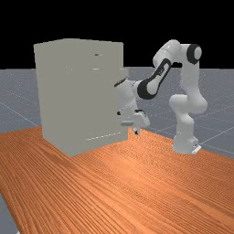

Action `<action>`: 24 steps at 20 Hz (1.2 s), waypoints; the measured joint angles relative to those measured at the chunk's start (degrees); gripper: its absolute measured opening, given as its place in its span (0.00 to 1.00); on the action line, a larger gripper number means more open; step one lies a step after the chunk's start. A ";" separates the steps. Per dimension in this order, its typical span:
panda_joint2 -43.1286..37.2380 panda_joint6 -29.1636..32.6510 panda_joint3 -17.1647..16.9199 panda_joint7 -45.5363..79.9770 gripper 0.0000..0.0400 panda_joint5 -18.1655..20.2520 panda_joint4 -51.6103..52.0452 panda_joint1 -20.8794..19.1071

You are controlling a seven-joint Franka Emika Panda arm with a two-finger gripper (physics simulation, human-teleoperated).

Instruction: Open the cabinet door

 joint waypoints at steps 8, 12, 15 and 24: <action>-24.78 0.69 -0.69 2.57 0.00 -3.65 -13.07 -3.34; -37.08 -0.38 -1.79 3.69 0.00 -10.10 -17.97 -9.41; -45.49 -1.38 -3.91 3.12 0.00 -13.72 -21.60 -14.42; -63.06 0.95 -6.81 4.50 0.00 -25.04 -22.85 -29.73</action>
